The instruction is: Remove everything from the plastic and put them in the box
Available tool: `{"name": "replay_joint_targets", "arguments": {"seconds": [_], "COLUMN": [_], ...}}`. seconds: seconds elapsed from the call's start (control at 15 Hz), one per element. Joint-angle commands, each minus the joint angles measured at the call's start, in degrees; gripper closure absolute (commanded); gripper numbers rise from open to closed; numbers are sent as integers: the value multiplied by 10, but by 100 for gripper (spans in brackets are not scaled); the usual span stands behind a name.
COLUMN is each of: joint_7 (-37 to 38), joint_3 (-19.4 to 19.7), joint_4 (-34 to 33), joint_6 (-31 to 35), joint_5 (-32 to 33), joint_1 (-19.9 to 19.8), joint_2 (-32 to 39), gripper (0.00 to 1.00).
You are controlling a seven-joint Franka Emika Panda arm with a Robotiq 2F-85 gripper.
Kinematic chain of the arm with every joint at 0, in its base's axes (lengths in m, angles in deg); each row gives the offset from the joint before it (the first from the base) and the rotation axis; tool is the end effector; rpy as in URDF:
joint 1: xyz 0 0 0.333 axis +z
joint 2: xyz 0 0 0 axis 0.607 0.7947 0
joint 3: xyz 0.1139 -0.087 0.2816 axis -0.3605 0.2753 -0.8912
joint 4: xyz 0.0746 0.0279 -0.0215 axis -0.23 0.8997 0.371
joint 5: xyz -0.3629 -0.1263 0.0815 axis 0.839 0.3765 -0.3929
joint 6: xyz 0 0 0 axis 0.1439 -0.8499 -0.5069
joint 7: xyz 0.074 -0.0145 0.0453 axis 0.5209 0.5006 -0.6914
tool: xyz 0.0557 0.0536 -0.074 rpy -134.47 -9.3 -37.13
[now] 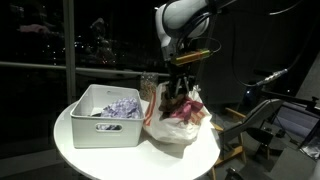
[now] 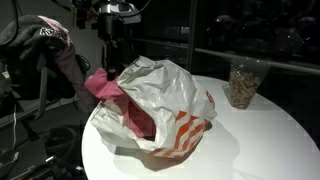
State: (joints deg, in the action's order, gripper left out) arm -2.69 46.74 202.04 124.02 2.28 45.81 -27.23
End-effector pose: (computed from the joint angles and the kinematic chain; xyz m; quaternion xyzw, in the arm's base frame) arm 0.4797 0.1226 0.3948 0.9726 -0.0787 -0.1409 0.1676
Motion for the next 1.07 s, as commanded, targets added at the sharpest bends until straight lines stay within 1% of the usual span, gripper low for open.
{"name": "replay_joint_targets", "arguments": {"seconds": [0.0,0.27,0.47,0.67,0.8,0.93,1.0], "joint_7": [-77,-160,-176,-163,-126,-92,-71], "joint_3": [-5,-10,-14,-22,-32,-41,-45], "joint_4": [-15,6,21,37,39,39,38], "joint_6": [-38,-3,60,135,196,267,301], "joint_5": [-23,-42,-46,-41,-23,-9,-1], "joint_1": [4,11,15,17,15,11,9], "joint_2": [-13,-61,-99,-126,-121,-106,-96], "gripper": [100,100,100,96,95,97,100]}}
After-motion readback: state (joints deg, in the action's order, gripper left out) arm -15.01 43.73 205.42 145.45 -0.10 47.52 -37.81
